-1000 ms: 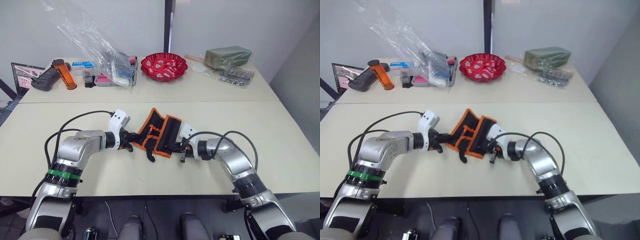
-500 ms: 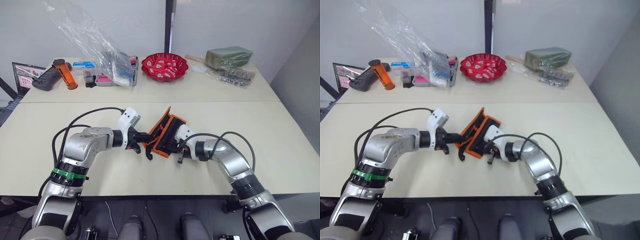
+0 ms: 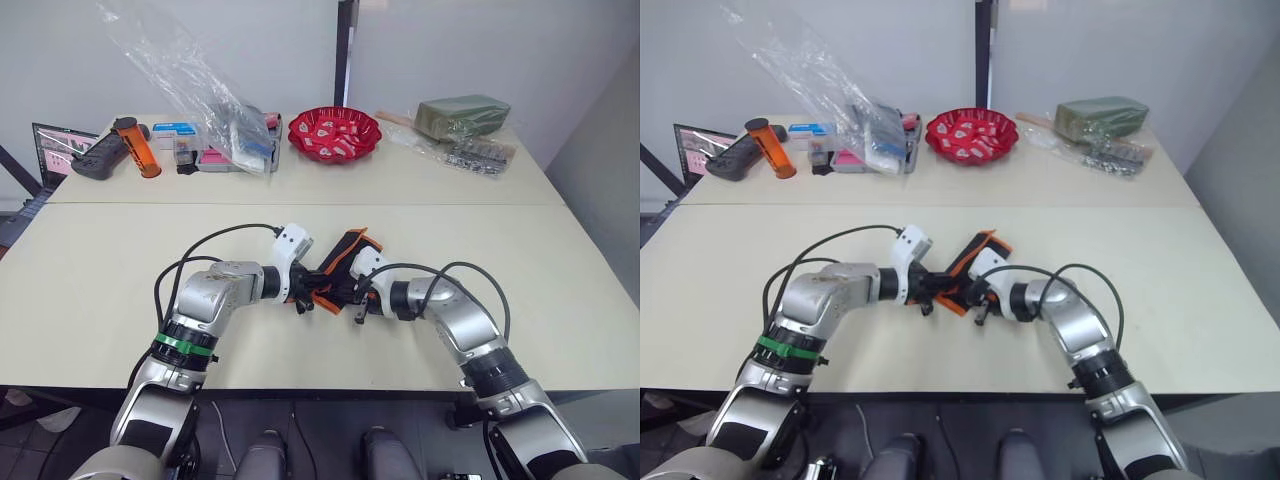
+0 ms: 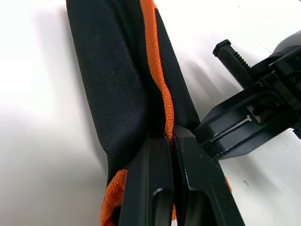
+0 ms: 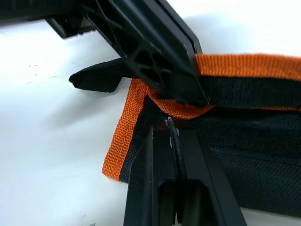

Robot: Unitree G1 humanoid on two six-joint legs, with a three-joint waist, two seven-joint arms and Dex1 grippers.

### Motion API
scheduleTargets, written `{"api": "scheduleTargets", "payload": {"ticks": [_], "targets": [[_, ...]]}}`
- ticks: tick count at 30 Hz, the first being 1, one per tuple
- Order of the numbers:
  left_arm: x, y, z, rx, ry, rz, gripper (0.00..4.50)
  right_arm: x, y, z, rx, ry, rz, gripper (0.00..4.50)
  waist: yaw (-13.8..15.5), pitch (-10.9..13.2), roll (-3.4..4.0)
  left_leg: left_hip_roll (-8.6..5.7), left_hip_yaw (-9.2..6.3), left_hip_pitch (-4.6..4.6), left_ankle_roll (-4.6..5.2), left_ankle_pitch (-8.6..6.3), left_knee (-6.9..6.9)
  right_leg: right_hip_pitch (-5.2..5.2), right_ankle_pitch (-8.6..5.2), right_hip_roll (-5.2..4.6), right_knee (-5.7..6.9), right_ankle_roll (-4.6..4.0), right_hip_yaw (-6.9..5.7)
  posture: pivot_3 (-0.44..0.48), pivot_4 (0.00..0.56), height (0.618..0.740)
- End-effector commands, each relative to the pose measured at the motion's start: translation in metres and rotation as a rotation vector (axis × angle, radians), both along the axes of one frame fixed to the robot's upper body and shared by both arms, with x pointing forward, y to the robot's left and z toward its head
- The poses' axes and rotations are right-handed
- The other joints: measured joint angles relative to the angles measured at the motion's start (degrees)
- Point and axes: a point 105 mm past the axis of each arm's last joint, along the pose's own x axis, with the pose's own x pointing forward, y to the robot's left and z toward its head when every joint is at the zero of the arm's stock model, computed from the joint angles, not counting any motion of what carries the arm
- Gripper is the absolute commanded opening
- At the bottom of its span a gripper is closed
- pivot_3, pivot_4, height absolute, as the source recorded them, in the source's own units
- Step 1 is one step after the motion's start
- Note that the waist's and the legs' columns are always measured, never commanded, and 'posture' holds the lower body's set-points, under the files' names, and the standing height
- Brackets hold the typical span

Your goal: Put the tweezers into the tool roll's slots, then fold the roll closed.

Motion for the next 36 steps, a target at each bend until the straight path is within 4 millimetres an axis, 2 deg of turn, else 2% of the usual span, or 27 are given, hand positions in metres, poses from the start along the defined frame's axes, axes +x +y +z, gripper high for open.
{"api": "scheduleTargets", "payload": {"ticks": [1, 7, 10, 15, 17, 20, 22, 26, 30, 34, 36], "targets": [[-0.011, -0.022, -0.003, -0.025, 0.02, -0.081, 0.04, 0.002, -0.004, 0.003, 0.0, 0.005, -0.02, 0.0, 0.2, 0.0, 0.0, -0.01, 0.0, 0.0, -0.01, 0.01, 0.0, 0.01, 0.0, -0.01, 0.0, 0.01, 0.0, 0.0, 0.15, 0.74], [-0.019, -0.032, -0.01, -0.035, 0.061, -0.114, 0.04, 0.001, -0.007, -0.001, -0.006, 0.014, -0.03, 0.0, 0.7, 0.0, 0.0, -0.03, 0.0, -0.01, -0.05, 0.03, 0.02, 0.02, -0.03, -0.04, -0.01, 0.1, -0.01, 0.0, 0.15, 0.74], [-0.024, -0.031, -0.021, -0.02, 0.094, -0.12, 0.04, 0.001, -0.009, 0.0, -0.009, 0.011, -0.03, 0.0, 0.7, 0.0, -0.01, -0.03, 0.0, 0.0, -0.06, 0.03, 0.02, 0.04, -0.03, -0.04, -0.02, 0.12, -0.01, 0.0, 0.15, 0.74], [-0.016, -0.016, -0.042, 0.066, 0.096, -0.062, 0.04, -0.001, -0.016, 0.022, 0.011, -0.043, -0.001, 0.0, 1.1, 0.0, 0.0, -0.07, 0.0, -0.02, -0.06, 0.03, 0.05, 0.05, -0.16, -0.07, -0.03, 0.33, 0.0, 0.0, 0.15, 0.74], [-0.015, -0.013, -0.044, 0.067, 0.089, -0.062, 0.04, -0.001, -0.022, 0.033, 0.019, -0.044, -0.009, 0.0, 1.1, 0.0, 0.0, -0.08, 0.0, -0.03, -0.07, 0.04, 0.06, 0.06, -0.15, -0.07, -0.05, 0.34, 0.0, 0.0, 0.15, 0.74], [-0.011, -0.01, -0.043, 0.062, 0.079, -0.053, 0.04, -0.003, -0.027, 0.037, -0.01, -0.05, 0.001, 0.0, 1.1, 0.0, 0.0, -0.07, 0.0, -0.03, -0.07, 0.03, 0.05, 0.07, -0.16, -0.07, -0.05, 0.35, 0.0, 0.0, 0.15, 0.74], [-0.007, -0.009, -0.037, 0.039, 0.073, -0.046, 0.04, -0.003, -0.027, 0.033, -0.012, -0.039, -0.004, 0.0, 1.1, 0.0, -0.03, -0.08, 0.0, -0.01, -0.06, 0.03, 0.06, 0.09, -0.17, -0.08, -0.07, 0.37, 0.0, 0.0, 0.15, 0.74], [-0.004, -0.01, -0.026, 0.0, 0.065, -0.049, 0.04, -0.002, -0.026, 0.013, -0.095, -0.023, -0.019, 0.0, 1.1, 0.0, -0.03, -0.07, 0.0, 0.0, -0.06, 0.04, 0.05, 0.09, -0.18, -0.07, -0.06, 0.39, -0.01, 0.0, 0.15, 0.74], [-0.01, -0.014, -0.01, -0.052, 0.06, -0.088, 0.04, -0.004, -0.018, 0.004, -0.104, 0.001, -0.023, 0.0, 0.9, 0.0, -0.03, -0.07, 0.0, -0.03, -0.07, 0.04, 0.08, 0.07, -0.17, -0.07, -0.05, 0.4, 0.0, 0.0, 0.15, 0.74], [-0.015, -0.016, -0.001, -0.057, 0.04, -0.127, 0.04, -0.003, -0.023, -0.008, -0.158, 0.042, -0.053, 0.0, 0.5, 0.0, -0.03, -0.06, 0.0, -0.02, -0.06, 0.04, 0.05, 0.05, -0.17, -0.06, -0.03, 0.39, 0.0, 0.0, 0.15, 0.74], [-0.019, -0.015, -0.003, -0.035, 0.04, -0.147, 0.04, -0.002, -0.026, -0.011, -0.17, 0.056, -0.069, 0.0, 0.3, 0.0, -0.03, -0.05, 0.0, -0.01, -0.06, 0.04, 0.03, 0.05, -0.17, -0.06, -0.03, 0.39, -0.01, 0.0, 0.15, 0.74]]}}
